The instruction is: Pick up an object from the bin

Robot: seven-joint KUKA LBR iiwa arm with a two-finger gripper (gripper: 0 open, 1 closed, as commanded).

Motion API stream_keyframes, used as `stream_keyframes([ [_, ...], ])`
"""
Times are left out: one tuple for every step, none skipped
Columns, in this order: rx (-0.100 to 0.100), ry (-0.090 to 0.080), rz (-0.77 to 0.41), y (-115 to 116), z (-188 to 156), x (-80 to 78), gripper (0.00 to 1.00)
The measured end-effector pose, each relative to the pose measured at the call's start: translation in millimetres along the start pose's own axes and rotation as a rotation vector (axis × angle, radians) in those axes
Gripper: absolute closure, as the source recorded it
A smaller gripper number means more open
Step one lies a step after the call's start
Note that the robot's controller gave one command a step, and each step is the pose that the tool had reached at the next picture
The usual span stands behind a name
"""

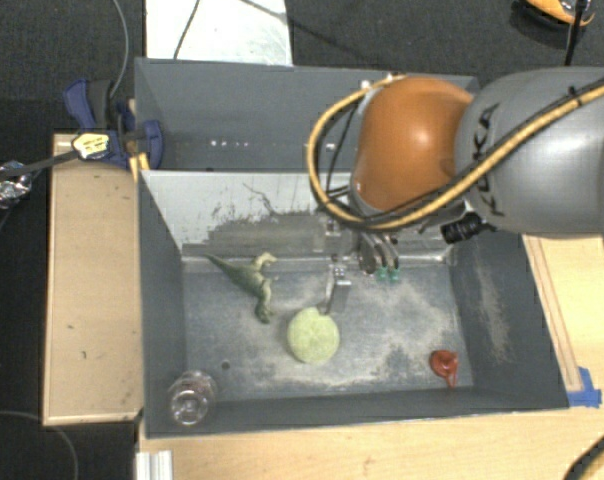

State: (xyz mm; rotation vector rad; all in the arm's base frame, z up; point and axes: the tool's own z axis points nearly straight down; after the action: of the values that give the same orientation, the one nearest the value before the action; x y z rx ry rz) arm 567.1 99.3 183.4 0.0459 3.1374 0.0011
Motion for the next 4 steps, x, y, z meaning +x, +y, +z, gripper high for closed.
stream_keyframes([
  [0.000,0.002,0.042,-18,28,3.6,0.00],
  [0.001,0.005,-0.145,-24,51,18.9,0.00],
  [0.000,0.001,-0.005,-17,73,41.8,0.00],
  [0.000,0.003,0.001,-15,96,50.5,0.00],
])
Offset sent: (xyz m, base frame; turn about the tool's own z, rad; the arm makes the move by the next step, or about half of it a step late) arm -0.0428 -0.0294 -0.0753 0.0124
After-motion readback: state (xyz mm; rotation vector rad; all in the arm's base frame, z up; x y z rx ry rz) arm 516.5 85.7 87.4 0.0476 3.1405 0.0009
